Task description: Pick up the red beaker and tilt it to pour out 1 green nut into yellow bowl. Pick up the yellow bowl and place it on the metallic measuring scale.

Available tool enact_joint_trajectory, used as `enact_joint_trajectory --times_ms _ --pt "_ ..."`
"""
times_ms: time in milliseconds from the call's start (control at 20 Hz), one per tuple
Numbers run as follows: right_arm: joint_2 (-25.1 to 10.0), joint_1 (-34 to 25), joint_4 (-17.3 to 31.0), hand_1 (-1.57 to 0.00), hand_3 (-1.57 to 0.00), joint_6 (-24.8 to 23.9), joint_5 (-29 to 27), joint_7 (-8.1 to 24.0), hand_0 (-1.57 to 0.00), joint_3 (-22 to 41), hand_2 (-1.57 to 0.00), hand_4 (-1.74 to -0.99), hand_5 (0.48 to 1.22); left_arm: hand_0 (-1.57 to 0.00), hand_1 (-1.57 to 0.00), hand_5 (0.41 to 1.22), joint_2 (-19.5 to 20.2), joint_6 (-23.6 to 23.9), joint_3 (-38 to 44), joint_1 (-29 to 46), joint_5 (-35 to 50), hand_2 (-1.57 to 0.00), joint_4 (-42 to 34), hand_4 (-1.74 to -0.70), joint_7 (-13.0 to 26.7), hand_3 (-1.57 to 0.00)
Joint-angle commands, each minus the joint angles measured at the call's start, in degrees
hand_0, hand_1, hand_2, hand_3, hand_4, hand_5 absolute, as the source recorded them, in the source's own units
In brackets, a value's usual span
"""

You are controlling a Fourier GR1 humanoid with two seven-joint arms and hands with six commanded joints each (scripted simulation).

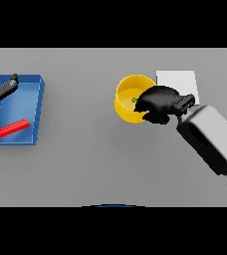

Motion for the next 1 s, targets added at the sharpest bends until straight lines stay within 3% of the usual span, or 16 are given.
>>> enact_joint_trajectory --times_ms 0,150,200,500,650,950 --pt "-1.30 -0.22 -0.67 -1.57 -1.24 -0.06 0.02 -1.15 -1.57 -0.27 -1.56 -1.719 1.220 0.00 0.00 0.723 -0.28 0.30 -0.36 -0.52 -0.66 0.00 0.08 -0.80 0.35 0.00" --pt "-3.32 -2.19 2.14 -1.57 -1.32 -3.17 1.76 -3.67 -1.57 -0.48 -1.57 -1.720 1.220 0.00 0.00 0.735 0.66 0.40 0.48 -0.13 -0.06 0.00 -0.39 -0.81 -0.06 0.00" --pt "-3.52 -3.52 3.79 -1.57 -1.33 -3.75 1.76 -3.07 -1.57 -1.31 -1.57 -1.720 1.221 0.00 0.00 0.741 0.91 0.50 0.42 -0.08 -0.15 0.00 -0.81 -0.81 0.44 0.00" --pt "-6.94 -5.39 13.16 -1.57 -1.22 -8.78 0.60 -5.24 -1.57 -4.03 -1.57 -1.720 1.221 0.00 0.00 0.743 1.64 0.66 -0.20 0.09 -0.34 0.00 -3.13 -0.81 3.67 0.00" --pt "-6.71 -6.66 19.66 -1.57 -1.19 -11.36 0.89 -5.09 -1.57 -4.68 -1.57 -1.720 1.221 0.00 0.00 0.765 1.81 1.19 -0.19 0.32 -0.26 0.00 -3.93 -0.83 4.94 0.00" --pt "-6.28 -8.85 31.48 -1.57 -1.23 -16.32 1.83 -8.85 -1.57 -4.95 -1.57 -1.722 1.221 0.00 0.00 0.763 1.88 1.22 -0.19 0.36 -0.44 0.00 -3.56 -0.82 5.52 0.00"
